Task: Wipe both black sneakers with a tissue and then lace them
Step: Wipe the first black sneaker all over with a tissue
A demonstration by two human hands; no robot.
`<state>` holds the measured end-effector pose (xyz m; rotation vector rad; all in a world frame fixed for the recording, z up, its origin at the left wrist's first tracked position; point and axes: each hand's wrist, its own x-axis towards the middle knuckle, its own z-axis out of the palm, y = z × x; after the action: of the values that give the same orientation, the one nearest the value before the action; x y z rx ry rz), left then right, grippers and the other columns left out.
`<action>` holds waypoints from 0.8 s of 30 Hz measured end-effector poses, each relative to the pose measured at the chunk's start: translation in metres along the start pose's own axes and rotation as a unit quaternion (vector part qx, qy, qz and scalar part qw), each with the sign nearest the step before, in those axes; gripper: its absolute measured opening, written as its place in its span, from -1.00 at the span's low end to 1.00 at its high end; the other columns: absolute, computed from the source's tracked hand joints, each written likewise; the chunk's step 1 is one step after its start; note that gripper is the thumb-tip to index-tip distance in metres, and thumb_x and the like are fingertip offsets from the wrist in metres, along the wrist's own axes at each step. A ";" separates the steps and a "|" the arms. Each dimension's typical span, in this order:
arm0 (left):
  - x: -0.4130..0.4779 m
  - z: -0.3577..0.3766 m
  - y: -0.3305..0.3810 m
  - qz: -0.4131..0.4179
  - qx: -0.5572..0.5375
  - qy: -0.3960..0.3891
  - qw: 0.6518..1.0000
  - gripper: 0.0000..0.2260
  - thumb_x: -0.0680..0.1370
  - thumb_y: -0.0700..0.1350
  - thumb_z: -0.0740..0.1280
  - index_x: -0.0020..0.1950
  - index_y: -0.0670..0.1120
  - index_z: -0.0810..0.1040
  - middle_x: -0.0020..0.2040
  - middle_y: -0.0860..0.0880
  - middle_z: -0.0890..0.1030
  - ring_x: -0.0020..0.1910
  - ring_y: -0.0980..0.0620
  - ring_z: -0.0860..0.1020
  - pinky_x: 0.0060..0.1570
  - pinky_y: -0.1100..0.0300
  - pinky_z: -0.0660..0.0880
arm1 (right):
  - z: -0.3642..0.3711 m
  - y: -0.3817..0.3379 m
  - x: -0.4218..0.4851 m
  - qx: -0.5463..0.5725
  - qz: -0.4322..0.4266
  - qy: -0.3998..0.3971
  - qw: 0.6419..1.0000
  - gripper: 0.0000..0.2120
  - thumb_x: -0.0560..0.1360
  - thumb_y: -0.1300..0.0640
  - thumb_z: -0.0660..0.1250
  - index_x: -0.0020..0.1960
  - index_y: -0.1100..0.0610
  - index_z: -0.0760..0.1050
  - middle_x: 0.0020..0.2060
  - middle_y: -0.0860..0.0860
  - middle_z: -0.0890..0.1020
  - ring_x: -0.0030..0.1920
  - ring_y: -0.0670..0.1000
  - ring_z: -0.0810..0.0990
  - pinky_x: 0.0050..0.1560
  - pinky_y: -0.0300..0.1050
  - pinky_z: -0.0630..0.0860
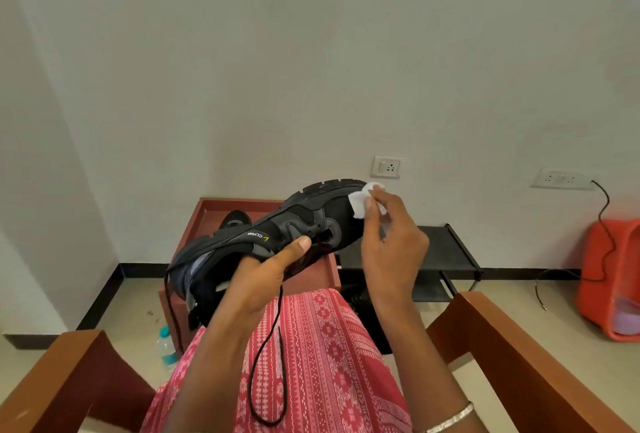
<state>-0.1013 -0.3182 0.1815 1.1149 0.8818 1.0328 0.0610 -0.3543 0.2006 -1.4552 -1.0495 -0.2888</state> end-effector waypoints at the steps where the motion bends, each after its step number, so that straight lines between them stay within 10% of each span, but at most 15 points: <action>1: 0.000 0.002 0.001 0.002 -0.015 0.000 1.000 -0.72 0.49 -0.14 0.50 0.19 -0.03 0.66 0.12 0.02 0.71 0.18 0.01 0.64 0.34 -0.02 0.47 | -0.002 0.000 -0.003 0.003 -0.004 0.008 1.000 -0.78 0.64 0.10 0.31 0.26 0.01 0.59 0.08 -0.05 0.69 0.03 -0.08 0.68 -0.03 -0.09 0.66; 8: 0.002 0.002 0.001 0.007 -0.077 -0.014 0.997 -0.76 0.49 -0.19 0.47 0.11 -0.26 0.61 -0.13 -0.05 0.72 -0.06 -0.04 0.69 0.02 0.08 0.58 | -0.008 0.004 -0.021 0.017 -0.010 0.018 1.000 -0.57 0.58 0.00 0.20 0.33 0.20 0.56 0.12 0.09 0.70 0.06 0.07 0.71 -0.02 -0.12 0.62; 24: -0.005 0.007 0.005 0.030 0.009 -0.028 0.999 -0.49 0.29 0.14 0.62 0.18 -0.01 0.68 0.11 0.02 0.71 0.19 0.01 0.64 0.34 -0.09 0.47 | 0.004 -0.003 -0.005 -0.034 -0.170 -0.075 0.982 -0.63 0.54 0.39 0.29 0.30 0.16 0.58 0.23 0.03 0.64 0.29 0.02 0.59 0.27 0.12 0.54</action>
<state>-0.0975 -0.3247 0.1884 1.1851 0.8183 1.0394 0.0542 -0.3535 0.1979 -1.3705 -1.4262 -0.4675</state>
